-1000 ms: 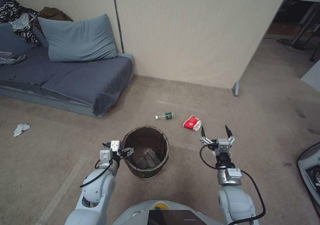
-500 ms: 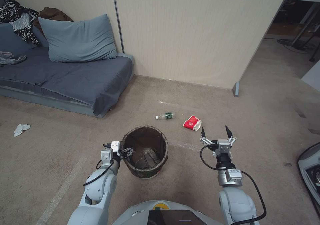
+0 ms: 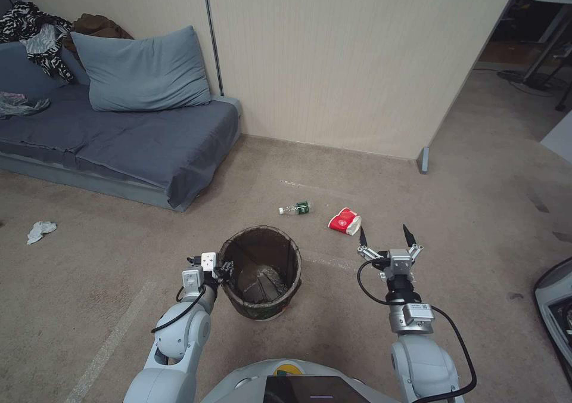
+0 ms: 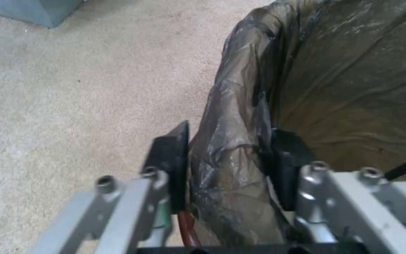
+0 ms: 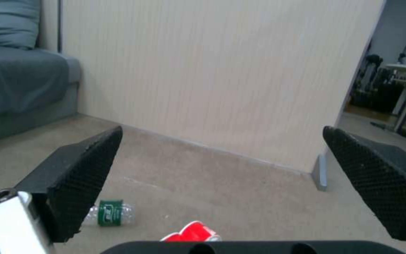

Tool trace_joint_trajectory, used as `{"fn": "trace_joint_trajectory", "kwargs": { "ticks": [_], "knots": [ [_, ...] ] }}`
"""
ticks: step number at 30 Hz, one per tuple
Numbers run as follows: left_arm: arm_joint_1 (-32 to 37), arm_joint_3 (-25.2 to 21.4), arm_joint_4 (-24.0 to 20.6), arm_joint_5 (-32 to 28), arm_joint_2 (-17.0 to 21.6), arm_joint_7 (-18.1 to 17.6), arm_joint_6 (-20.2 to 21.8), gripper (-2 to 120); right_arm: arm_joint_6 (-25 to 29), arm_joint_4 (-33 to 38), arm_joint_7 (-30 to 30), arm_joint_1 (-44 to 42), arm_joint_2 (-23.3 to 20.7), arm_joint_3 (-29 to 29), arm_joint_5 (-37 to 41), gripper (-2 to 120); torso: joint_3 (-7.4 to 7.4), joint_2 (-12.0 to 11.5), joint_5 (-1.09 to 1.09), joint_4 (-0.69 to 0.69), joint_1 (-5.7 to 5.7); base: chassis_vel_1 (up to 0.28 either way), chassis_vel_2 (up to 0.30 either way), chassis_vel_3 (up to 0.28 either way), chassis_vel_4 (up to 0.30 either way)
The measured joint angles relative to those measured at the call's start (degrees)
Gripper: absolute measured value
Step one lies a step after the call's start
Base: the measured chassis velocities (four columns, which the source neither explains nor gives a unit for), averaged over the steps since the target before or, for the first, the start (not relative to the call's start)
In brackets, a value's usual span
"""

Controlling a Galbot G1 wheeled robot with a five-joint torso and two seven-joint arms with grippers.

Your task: Pick up the trash bin, then pick up the garbage from the floor and place it into the trash bin.

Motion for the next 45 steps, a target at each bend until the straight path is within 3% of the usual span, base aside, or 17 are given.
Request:
{"fn": "trace_joint_trajectory", "kwargs": {
  "ticks": [3, 4, 8, 32, 45],
  "knots": [
    [0.04, 0.02, 0.0, 0.01, 0.03, 0.03, 0.02, 27, 0.0, 0.0, 0.0, 0.05, 0.0, 0.0, -0.02, 100, 0.0, 0.0, 0.0, 0.0, 0.0, 0.0, 0.0, 0.0, 0.0],
    [0.16, 0.1, 0.0, 0.08, 0.05, 0.14, 0.01, 17, 0.0, -0.04, -0.01, 0.09, 0.0, -0.06, -0.09, 100, 0.0, 0.0, 0.0, 0.0, 0.0, 0.0, 0.0, 0.0, 0.0],
    [0.3, 0.2, 0.0, 0.07, 0.0, 0.27, 0.01, 6, -0.01, -0.07, -0.02, 0.2, 0.0, -0.07, -0.1, 100, 0.0, 0.0, -0.01, -0.01, 0.0, 0.0, 0.0, 0.0, 0.0],
    [1.11, -0.06, -1.17, 1.35, -0.08, 0.34, -1.41, 6, 0.42, -0.11, -0.23, 0.76, 0.0, -0.59, 1.05, 100, 0.03, -0.02, -0.06, 0.0, 0.01, 0.0, 0.0, 0.0, 0.0],
    [3.08, 0.11, -9.04, 3.18, 0.2, -0.13, -3.46, 3, 1.19, -0.66, -1.11, 0.85, 0.0, -0.72, 0.11, 100, 0.02, -0.03, -0.01, 0.01, 0.01, 0.0, 0.0, 0.0, 0.0]
  ]
}}
